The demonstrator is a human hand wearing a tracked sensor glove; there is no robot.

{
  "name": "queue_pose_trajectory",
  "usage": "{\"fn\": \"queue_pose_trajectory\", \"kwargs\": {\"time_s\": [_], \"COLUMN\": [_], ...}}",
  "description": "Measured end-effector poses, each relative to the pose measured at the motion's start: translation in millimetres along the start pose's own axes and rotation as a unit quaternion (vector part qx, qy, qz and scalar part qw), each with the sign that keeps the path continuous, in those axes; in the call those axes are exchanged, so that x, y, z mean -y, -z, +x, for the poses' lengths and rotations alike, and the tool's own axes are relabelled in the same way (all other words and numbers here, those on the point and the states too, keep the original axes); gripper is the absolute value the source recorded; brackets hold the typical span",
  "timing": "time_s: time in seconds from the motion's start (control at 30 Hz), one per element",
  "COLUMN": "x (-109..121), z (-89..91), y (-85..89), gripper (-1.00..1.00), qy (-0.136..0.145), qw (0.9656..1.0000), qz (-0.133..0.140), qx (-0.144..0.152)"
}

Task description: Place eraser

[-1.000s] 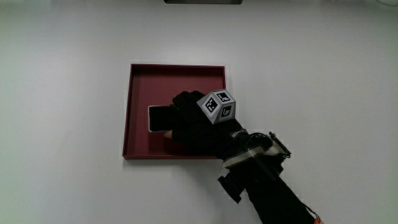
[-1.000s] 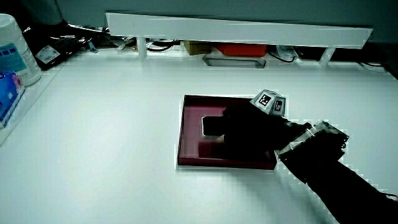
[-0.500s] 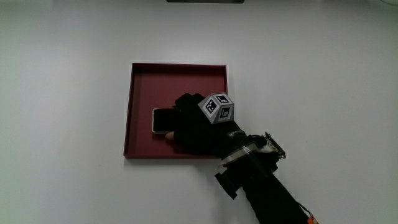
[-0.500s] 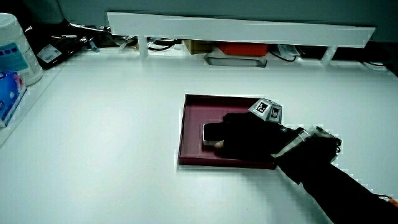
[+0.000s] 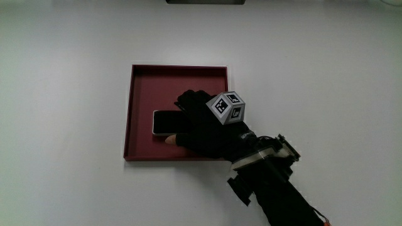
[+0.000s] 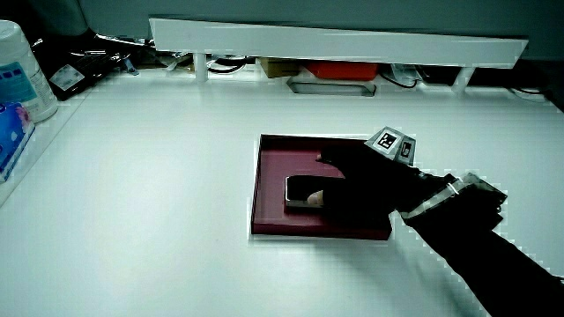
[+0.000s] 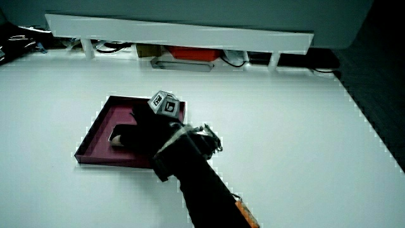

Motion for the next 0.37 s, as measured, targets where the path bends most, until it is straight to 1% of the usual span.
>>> {"fn": "queue_pose_trajectory", "kwargs": {"time_s": [0.17,0.23,0.33,0.37], "x": [28,42,62,70], "z": [-11.2,-15.6,-13.4,-12.8], "y": [-17.0,-24.4,-29.5,-31.5], "gripper": [-1.0,-1.0,-1.0,-1.0], "qy": [-0.028,-0.009,0.004,0.007], "qw": [0.9991,0.9989,0.9977,0.9976], "qz": [-0.019,-0.03,-0.04,-0.039], "qx": [-0.027,-0.033,-0.055,-0.056]}}
